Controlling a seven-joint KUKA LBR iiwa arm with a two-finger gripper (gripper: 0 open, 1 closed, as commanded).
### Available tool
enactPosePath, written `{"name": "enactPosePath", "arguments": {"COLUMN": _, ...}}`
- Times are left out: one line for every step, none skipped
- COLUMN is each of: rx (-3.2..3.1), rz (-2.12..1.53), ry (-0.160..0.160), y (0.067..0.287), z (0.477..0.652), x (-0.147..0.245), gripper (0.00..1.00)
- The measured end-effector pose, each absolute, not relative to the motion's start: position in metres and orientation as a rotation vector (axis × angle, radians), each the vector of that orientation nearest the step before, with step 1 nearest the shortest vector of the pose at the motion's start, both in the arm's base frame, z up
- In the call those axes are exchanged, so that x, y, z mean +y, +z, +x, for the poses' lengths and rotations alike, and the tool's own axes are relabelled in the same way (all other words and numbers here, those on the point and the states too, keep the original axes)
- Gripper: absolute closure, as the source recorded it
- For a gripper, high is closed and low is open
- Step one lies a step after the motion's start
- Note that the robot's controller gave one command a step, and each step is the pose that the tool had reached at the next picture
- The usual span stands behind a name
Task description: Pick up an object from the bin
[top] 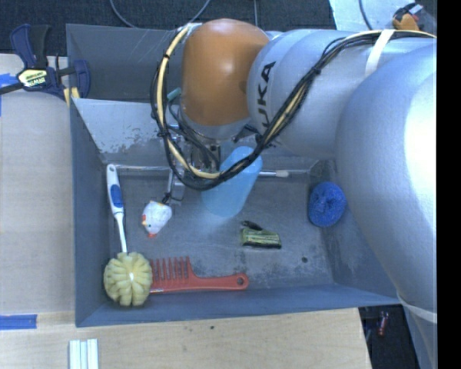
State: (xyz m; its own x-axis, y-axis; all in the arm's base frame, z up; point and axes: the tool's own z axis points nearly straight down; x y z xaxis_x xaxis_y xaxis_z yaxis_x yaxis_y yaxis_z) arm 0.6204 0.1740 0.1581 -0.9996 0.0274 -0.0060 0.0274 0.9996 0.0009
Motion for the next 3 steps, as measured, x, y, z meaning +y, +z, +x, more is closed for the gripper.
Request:
{"name": "enactPosePath", "arguments": {"rx": 3.125, "rz": 0.004, "ry": -0.001, "y": 0.164, "z": 0.609, "x": 0.132, "gripper": 0.00}}
{"name": "enactPosePath", "arguments": {"rx": 3.130, "rz": 0.021, "ry": 0.008, "y": 0.135, "z": 0.594, "x": 0.187, "gripper": 0.00}}
{"name": "enactPosePath", "arguments": {"rx": 3.116, "rz": 0.044, "ry": -0.003, "y": 0.160, "z": 0.612, "x": 0.125, "gripper": 0.00}}
